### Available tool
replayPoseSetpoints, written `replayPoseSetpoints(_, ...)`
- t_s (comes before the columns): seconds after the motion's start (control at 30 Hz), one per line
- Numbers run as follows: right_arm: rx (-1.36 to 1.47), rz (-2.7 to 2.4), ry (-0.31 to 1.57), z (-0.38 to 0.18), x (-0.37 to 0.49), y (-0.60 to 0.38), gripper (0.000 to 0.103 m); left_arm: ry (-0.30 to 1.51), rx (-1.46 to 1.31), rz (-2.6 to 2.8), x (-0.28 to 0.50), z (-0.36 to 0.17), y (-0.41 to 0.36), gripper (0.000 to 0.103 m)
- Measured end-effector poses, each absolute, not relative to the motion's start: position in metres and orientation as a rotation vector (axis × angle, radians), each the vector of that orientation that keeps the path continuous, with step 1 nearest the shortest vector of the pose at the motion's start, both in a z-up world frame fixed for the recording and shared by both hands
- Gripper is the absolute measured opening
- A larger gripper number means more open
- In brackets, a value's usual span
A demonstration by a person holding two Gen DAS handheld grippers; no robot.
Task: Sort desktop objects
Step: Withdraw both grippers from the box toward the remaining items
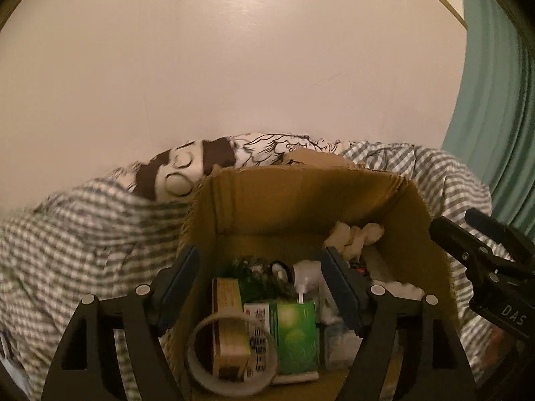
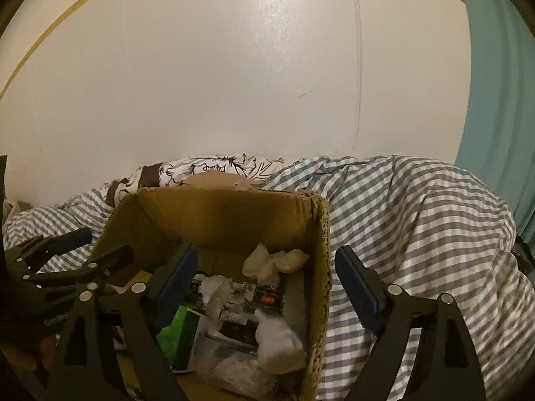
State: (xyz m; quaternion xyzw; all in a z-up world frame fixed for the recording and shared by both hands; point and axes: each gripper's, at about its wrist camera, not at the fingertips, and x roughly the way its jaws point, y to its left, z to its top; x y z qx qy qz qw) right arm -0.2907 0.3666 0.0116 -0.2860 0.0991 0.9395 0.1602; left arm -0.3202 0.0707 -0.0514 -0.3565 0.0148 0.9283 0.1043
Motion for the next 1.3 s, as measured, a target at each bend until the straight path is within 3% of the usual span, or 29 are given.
replayPoseSetpoints(0.2,-0.844,2.685,0.233,0.027,-0.261,0.338,0.085,0.106,-1.003,2.787,-0.27,-0.024,0.045,0.09)
replayPoseSetpoints(0.4,-0.866,2.705,0.149,0.046,-0.225,0.295,0.085,0.149,-0.949,2.814,-0.219,0.001,0.015,0.093)
replayPoseSetpoints(0.6,-0.839,2.721,0.199,0.06,-0.184,0.265,0.085,0.103,-0.931,2.841,-0.173,0.006,-0.015,0.099)
replayPoseSetpoints(0.8,-0.838,2.709,0.2,0.062,-0.152,0.248,0.085,0.01,-0.972,2.868,-0.148,-0.011,-0.039,0.099)
replayPoseSetpoints(1.07,-0.859,2.642,0.337,0.033,-0.126,0.258,0.085,-0.133,-0.956,2.847,-0.123,-0.058,-0.037,0.103)
replayPoseSetpoints(1.3,-0.901,2.587,0.357,0.002,-0.132,0.271,0.085,-0.069,-1.092,2.772,-0.129,-0.115,-0.009,0.103)
